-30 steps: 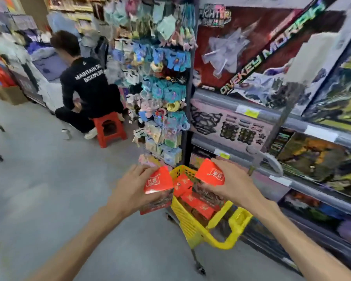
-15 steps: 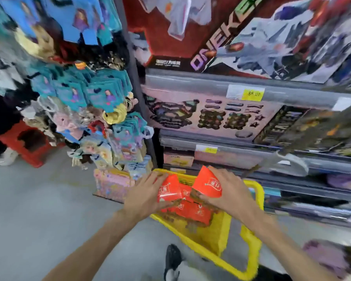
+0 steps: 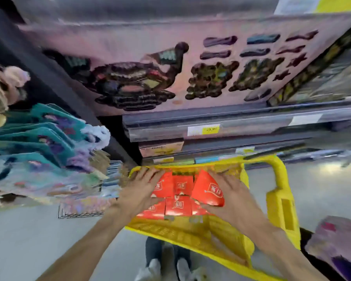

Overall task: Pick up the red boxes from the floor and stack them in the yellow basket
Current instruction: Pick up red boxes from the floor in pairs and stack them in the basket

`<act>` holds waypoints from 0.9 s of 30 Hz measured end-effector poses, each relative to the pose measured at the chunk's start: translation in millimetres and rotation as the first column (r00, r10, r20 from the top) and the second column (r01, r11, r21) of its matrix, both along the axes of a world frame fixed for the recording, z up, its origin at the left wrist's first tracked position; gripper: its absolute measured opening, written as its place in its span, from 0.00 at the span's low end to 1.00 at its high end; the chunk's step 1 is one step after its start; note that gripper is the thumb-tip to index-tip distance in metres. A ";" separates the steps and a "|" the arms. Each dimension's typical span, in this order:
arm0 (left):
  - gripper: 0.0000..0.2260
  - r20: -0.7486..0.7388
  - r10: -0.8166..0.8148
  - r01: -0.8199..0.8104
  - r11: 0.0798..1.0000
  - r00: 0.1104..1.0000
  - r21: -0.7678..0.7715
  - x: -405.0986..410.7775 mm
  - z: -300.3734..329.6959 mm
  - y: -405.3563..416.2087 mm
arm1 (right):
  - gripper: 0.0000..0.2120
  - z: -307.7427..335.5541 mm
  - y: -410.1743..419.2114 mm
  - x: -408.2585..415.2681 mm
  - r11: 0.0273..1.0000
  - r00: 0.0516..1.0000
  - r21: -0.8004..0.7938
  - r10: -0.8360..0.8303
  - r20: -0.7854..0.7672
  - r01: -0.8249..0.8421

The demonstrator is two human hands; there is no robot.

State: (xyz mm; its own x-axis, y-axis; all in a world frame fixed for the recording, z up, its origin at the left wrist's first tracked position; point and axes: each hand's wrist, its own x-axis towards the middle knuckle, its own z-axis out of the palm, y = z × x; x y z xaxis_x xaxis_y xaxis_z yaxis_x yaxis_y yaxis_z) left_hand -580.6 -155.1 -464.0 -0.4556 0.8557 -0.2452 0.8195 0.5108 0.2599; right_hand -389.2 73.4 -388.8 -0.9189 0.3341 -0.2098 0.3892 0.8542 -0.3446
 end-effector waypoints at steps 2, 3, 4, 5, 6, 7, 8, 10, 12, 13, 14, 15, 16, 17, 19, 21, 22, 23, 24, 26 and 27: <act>0.41 -0.007 -0.014 0.014 1.000 1.000 0.000 -4.8 -19.6 -3.9 | 0.46 -21.0 -0.5 0.2 1.000 1.000 -0.014 -0.020 0.009 0.020; 0.40 -0.008 -0.017 0.017 1.000 1.000 0.001 -6.2 -27.9 -6.5 | 0.46 -30.4 -1.7 0.0 1.000 1.000 -0.021 -0.021 0.011 0.021; 0.39 -0.019 -0.023 0.023 1.000 1.000 0.008 -6.6 -35.0 -7.9 | 0.46 -38.8 -3.1 -0.6 0.999 1.000 -0.028 -0.016 0.019 0.017; 0.39 -0.032 -0.027 0.028 0.999 0.999 0.018 -6.1 -40.4 -8.3 | 0.46 -45.9 -4.7 -1.4 0.999 1.000 -0.034 -0.013 0.025 0.014; 0.38 -0.043 -0.031 0.033 0.999 0.999 0.030 -5.0 -44.6 -8.0 | 0.45 -51.6 -6.4 -2.1 0.999 1.000 -0.034 -0.013 0.028 0.014; 0.38 -0.050 -0.036 0.039 0.998 0.998 0.043 -4.1 -46.6 -6.2 | 0.44 -56.8 -7.2 -3.9 1.000 1.000 -0.022 -0.007 0.025 0.007; 0.38 -0.054 -0.038 0.041 0.998 0.998 0.049 -3.5 -47.2 -4.1 | 0.44 -60.3 -7.8 -6.4 1.000 1.000 -0.003 0.004 0.017 -0.004; 0.39 -0.062 -0.045 0.048 0.998 0.997 0.051 -4.4 -46.5 -2.9 | 0.43 -64.7 -7.8 -12.6 0.999 0.999 0.019 0.028 0.018 -0.028; 0.39 -0.057 -0.049 0.052 0.998 0.997 0.044 -7.9 -44.2 -6.0 | 0.44 -68.3 -5.2 -19.2 0.997 0.996 0.001 0.071 0.056 -0.071; 0.40 -0.052 -0.040 0.042 0.998 0.998 0.042 -10.7 -43.0 -7.3 | 0.44 -71.1 -3.1 -23.1 0.995 0.993 -0.003 0.096 0.062 -0.096; 0.40 -0.043 -0.028 0.029 0.999 0.999 0.038 -13.0 -41.8 -8.0 | 0.45 -73.8 -1.5 -27.6 0.993 0.991 -0.007 0.115 0.067 -0.115; 0.41 -0.036 -0.019 0.020 0.999 0.999 0.035 -14.9 -40.8 -7.8 | 0.45 -77.2 0.1 -33.1 0.992 0.989 -0.015 0.130 0.073 -0.129; 0.41 -0.029 -0.018 0.019 0.999 0.999 0.032 -15.8 -40.3 -7.4 | 0.45 -79.8 1.0 -39.5 0.989 0.986 -0.020 0.145 0.083 -0.143; 0.41 -0.024 -0.022 0.022 0.999 0.999 0.027 -15.9 -39.9 -6.8 | 0.46 -82.8 1.3 -46.7 0.987 0.982 -0.021 0.164 0.099 -0.162; 0.40 -0.016 -0.028 0.028 1.000 0.999 0.015 -15.3 -39.8 -5.4 | 0.46 -90.1 0.2 -60.3 0.978 0.967 -0.027 0.207 0.148 -0.205; 0.40 -0.016 -0.023 0.023 1.000 1.000 0.020 -15.2 -41.6 -5.5 | 0.45 -99.3 -2.2 -71.2 0.969 0.953 -0.046 0.247 0.177 -0.243; 0.40 -0.012 -0.020 0.021 0.999 1.000 0.026 -14.8 -42.5 -6.3 | 0.45 -103.2 -4.0 -75.3 0.964 0.947 -0.056 0.264 0.181 -0.259; 0.40 -0.009 -0.017 0.017 0.999 1.000 0.036 -14.2 -43.7 -7.8 | 0.45 -107.7 -5.9 -78.4 0.961 0.945 -0.059 0.278 0.171 -0.271; 0.40 -0.005 -0.013 0.013 0.999 1.000 0.045 -13.5 -44.5 -9.1 | 0.44 -111.8 -7.6 -80.7 0.958 0.946 -0.060 0.286 0.153 -0.280; 0.40 -0.003 -0.007 0.007 0.998 1.000 0.061 -12.9 -44.8 -10.0 | 0.44 -117.9 -8.7 -84.3 0.955 0.948 -0.074 0.293 0.123 -0.286; 0.40 -0.005 -0.006 0.007 0.998 1.000 0.067 -12.5 -44.8 -10.0 | 0.44 -119.9 -8.0 -85.3 0.954 0.948 -0.087 0.295 0.115 -0.286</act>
State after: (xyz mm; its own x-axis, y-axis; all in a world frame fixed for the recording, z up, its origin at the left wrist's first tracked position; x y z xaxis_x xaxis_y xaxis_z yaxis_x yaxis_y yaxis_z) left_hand -593.0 -165.1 -508.9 -0.4511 0.8730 -0.1854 0.8239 0.4872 0.2895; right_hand -474.5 65.4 -508.7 -0.9388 0.0370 -0.3425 0.1712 0.9128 -0.3707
